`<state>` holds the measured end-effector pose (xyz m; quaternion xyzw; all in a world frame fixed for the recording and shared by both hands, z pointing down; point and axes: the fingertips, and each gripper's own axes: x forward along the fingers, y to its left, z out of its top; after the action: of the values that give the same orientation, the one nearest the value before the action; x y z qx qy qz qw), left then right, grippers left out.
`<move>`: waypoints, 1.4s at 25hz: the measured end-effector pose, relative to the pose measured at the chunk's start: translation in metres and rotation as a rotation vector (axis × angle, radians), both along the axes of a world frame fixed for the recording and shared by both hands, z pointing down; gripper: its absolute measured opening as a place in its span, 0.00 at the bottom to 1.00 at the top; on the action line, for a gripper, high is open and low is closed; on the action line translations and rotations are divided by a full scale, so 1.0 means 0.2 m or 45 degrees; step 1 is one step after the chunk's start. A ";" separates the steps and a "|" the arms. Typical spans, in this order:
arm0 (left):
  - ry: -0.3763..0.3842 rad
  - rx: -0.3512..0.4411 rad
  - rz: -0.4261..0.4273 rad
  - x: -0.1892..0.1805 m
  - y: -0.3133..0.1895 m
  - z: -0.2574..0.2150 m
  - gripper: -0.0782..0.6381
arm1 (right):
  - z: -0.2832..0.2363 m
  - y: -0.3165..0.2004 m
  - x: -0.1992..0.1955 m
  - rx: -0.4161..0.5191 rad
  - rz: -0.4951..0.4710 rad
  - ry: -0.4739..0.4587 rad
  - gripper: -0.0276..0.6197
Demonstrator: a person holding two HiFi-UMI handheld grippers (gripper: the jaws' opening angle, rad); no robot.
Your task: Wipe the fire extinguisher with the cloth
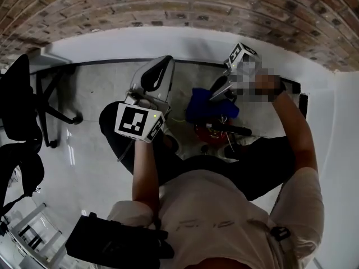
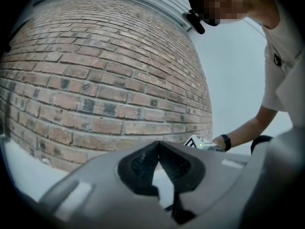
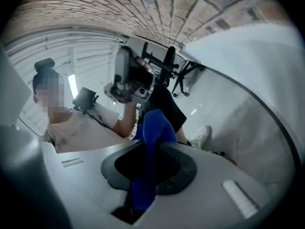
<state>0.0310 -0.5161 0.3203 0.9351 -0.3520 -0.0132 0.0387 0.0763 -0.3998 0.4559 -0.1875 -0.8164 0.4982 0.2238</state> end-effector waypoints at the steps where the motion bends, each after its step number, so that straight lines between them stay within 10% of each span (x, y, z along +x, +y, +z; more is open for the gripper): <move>1: -0.004 -0.008 -0.003 0.00 0.00 0.02 0.11 | 0.10 -0.04 0.02 -0.006 0.007 0.051 0.13; 6: -0.030 -0.060 -0.023 -0.02 -0.02 0.12 0.11 | 0.87 -0.02 0.15 0.071 -0.153 0.455 0.13; 12: -0.077 -0.141 -0.050 -0.05 -0.06 0.33 0.11 | 1.64 0.00 0.04 0.150 -0.079 0.494 0.13; 19: -0.101 -0.205 -0.098 -0.12 -0.08 0.48 0.11 | 2.19 -0.02 0.11 0.378 -0.098 0.811 0.13; 22: -0.071 -0.194 -0.099 -0.13 -0.08 0.45 0.11 | 2.04 -0.05 0.11 0.430 -0.105 0.780 0.13; 28: -0.025 -0.130 -0.080 -0.17 -0.06 0.27 0.11 | 1.00 -0.28 -0.07 0.202 0.147 0.342 0.14; 35: 0.013 -0.030 -0.163 -0.31 -0.08 0.06 0.11 | -0.12 -0.06 -0.14 0.199 -0.209 -0.051 0.14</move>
<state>-0.0312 -0.5314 0.3320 0.9101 -0.4110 -0.0165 0.0506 0.0490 -0.4128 0.4313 -0.2457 -0.8391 0.4090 0.2613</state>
